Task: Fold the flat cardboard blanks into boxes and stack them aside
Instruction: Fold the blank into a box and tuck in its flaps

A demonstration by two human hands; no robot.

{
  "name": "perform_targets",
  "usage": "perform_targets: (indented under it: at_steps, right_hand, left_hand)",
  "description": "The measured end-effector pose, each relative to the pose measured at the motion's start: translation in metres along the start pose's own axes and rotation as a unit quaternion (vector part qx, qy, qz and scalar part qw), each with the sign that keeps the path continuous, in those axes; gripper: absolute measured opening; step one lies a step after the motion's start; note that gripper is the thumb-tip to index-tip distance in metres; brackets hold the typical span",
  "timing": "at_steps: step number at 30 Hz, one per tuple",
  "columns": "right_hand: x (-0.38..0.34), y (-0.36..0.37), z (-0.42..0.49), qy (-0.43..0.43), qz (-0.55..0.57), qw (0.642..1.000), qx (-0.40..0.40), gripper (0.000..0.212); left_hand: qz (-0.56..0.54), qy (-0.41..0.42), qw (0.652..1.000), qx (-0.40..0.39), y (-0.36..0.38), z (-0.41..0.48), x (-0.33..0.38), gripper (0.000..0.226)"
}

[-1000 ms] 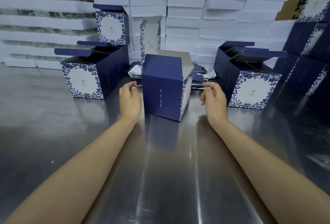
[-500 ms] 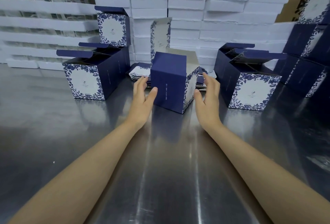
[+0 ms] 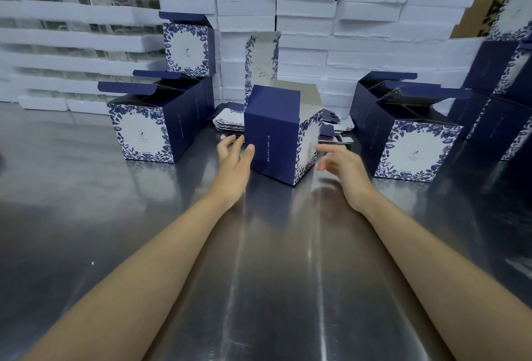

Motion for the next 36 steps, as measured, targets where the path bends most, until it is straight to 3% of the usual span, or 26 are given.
perform_targets:
  at_steps: [2, 7, 12, 14, 17, 18, 21, 24, 31, 33, 36]
  right_hand:
    - [-0.001, -0.001, -0.001, -0.013, -0.027, 0.999, 0.030, 0.040]
    - [0.000, 0.001, 0.001, 0.018, -0.040, 0.995, -0.092, 0.086]
    - [-0.007, -0.004, -0.002, 0.027, 0.060, 0.993, -0.097, 0.044]
    - [-0.007, -0.002, -0.004, 0.019, 0.045, 0.994, -0.097, 0.039]
    - [-0.007, 0.002, -0.006, -0.073, -0.048, 0.996, -0.015, 0.032]
    - [-0.010, 0.004, -0.009, -0.126, -0.083, 0.988, 0.026, 0.043]
    - [-0.024, 0.006, -0.015, -0.275, -0.178, 0.940, 0.099, 0.077]
    - [-0.037, 0.011, -0.018, -0.343, -0.246, 0.905, 0.060, 0.076]
    - [-0.061, 0.010, -0.025, -0.323, -0.224, 0.912, 0.113, 0.035]
    - [-0.074, 0.005, -0.017, -0.258, -0.190, 0.939, 0.121, 0.028]
    - [-0.093, 0.006, 0.001, -0.136, -0.119, 0.973, 0.146, 0.024]
  left_hand:
    - [-0.006, -0.012, 1.000, 0.024, 0.000, 0.001, 0.000, 0.044]
    - [0.015, -0.019, 1.000, -0.019, -0.001, 0.002, -0.004, 0.047]
    - [-0.030, -0.047, 0.998, -0.034, -0.004, 0.013, -0.013, 0.048]
    - [-0.043, -0.059, 0.997, -0.032, -0.002, 0.011, -0.013, 0.039]
    - [-0.081, -0.049, 0.995, -0.031, 0.000, 0.008, -0.011, 0.040]
    - [-0.083, -0.019, 0.996, -0.030, 0.000, 0.005, -0.007, 0.044]
    - [0.013, 0.181, 0.982, -0.050, -0.001, -0.010, 0.011, 0.059]
    - [0.110, 0.299, 0.945, -0.075, 0.009, -0.018, 0.021, 0.061]
    - [0.213, 0.337, 0.917, 0.019, 0.004, -0.017, 0.039, 0.032]
    - [0.175, 0.267, 0.945, 0.068, 0.013, -0.013, 0.049, 0.028]
    - [0.101, 0.120, 0.979, 0.132, 0.024, 0.006, 0.066, 0.041]
Point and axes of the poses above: each hand's wrist, its own z-axis towards the middle knuckle, its own y-axis out of the palm, x = y × z, the point moved 2 cm from there along z, towards the middle knuckle, and after that the axes turned 12 degrees about -z, right-handed, at the moved point
